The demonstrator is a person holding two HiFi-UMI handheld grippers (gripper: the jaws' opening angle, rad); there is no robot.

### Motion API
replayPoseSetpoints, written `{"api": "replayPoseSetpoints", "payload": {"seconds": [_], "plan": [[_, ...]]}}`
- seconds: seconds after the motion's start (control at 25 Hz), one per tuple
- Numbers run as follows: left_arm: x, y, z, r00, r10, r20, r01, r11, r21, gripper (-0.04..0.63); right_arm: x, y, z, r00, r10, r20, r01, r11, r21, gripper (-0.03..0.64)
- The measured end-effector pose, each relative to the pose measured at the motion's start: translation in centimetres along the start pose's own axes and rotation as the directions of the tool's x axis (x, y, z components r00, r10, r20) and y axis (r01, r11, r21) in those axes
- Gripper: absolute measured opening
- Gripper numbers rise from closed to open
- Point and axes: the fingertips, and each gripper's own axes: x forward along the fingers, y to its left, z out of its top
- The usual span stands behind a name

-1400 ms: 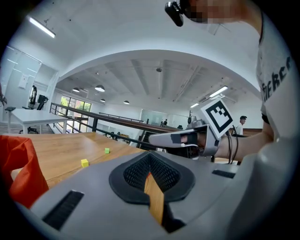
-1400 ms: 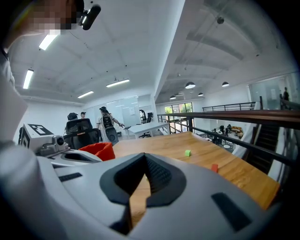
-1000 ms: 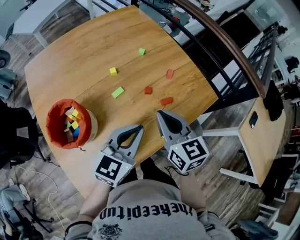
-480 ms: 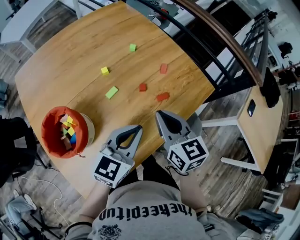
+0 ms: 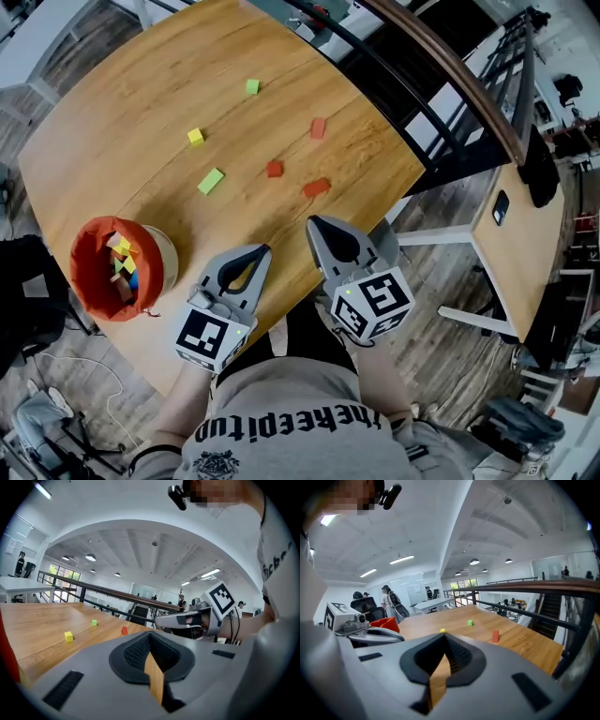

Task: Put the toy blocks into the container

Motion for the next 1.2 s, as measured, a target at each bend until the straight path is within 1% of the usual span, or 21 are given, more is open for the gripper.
{"api": "replayPoseSetpoints", "payload": {"seconds": [0.2, 0.36, 0.56, 0.76, 0.88, 1.04, 1.2], "plan": [[1.9, -0.2, 0.7, 0.997, 0.070, 0.014, -0.070, 0.997, -0.025, 0.014, 0.2, -2.1, 1.2, 0.998, 0.060, 0.012, -0.060, 0.998, -0.031, 0.011], [4.4, -1.3, 1.7, 0.994, 0.108, 0.025, -0.107, 0.994, -0.012, 0.014, -0.2, -4.2, 2.0, 0.994, 0.107, 0.016, -0.107, 0.993, -0.048, 0.011], [7.5, -2.4, 2.0, 0.988, 0.149, 0.029, -0.149, 0.989, 0.000, 0.014, -0.8, -7.2, 2.2, 0.988, 0.151, 0.020, -0.150, 0.987, -0.059, 0.011], [10.0, -2.9, 1.7, 0.982, 0.187, 0.018, -0.187, 0.982, -0.007, 0.014, -1.0, -9.6, 2.0, 0.982, 0.189, 0.011, -0.188, 0.980, -0.060, 0.011], [11.2, -3.1, 1.3, 0.978, 0.211, 0.008, -0.211, 0.978, 0.001, 0.014, -1.1, -10.6, 1.7, 0.977, 0.213, 0.005, -0.212, 0.976, -0.057, 0.011], [12.6, -2.5, 0.6, 0.971, 0.240, -0.009, -0.240, 0.971, 0.010, 0.014, -1.1, -11.5, 1.3, 0.970, 0.241, -0.005, -0.241, 0.969, -0.053, 0.011], [13.7, -1.8, -0.3, 0.967, 0.253, -0.032, -0.252, 0.967, 0.024, 0.014, -0.9, -12.3, 0.7, 0.966, 0.259, -0.015, -0.259, 0.965, -0.038, 0.011]]}}
